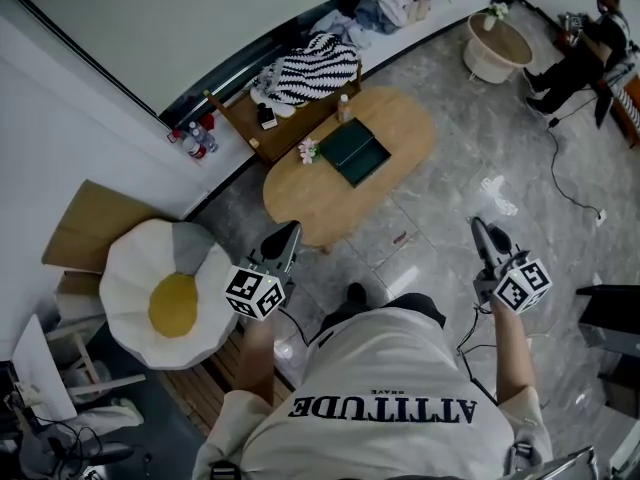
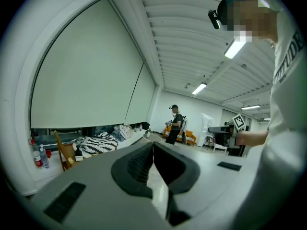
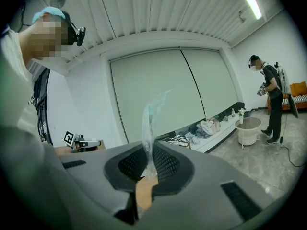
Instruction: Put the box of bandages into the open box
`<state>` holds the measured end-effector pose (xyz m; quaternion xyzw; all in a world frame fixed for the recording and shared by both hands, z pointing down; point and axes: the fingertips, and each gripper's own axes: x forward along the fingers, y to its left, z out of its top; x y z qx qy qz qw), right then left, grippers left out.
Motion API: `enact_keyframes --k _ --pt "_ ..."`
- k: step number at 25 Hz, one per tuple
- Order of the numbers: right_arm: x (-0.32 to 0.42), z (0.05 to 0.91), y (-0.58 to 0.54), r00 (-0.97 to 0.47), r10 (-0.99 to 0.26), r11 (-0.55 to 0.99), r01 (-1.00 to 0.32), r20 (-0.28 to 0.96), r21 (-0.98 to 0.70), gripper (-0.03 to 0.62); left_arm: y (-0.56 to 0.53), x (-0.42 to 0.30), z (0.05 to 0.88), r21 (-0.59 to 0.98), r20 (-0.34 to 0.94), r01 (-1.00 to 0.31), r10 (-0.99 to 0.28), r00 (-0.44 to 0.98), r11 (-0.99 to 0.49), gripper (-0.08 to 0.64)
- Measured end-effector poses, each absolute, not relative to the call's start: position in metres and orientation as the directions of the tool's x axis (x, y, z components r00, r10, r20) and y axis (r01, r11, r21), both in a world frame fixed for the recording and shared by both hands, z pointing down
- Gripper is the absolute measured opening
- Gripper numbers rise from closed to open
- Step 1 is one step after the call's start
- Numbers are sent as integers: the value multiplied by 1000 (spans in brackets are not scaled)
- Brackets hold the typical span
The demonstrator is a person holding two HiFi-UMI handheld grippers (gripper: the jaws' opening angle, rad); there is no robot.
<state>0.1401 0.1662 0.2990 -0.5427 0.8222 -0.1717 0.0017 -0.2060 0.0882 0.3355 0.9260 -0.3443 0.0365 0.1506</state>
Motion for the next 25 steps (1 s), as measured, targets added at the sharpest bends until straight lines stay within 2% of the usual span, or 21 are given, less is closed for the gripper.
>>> enact_keyframes --k 11,25 --pt "127 304 133 -425 -883 365 -889 200 -277 37 60 -209 340 257 185 -639 -612 769 -725 21" --pt "132 332 63 -502 -836 437 -854 221 -284 37 24 -194 362 232 223 -706 -670 708 -669 21"
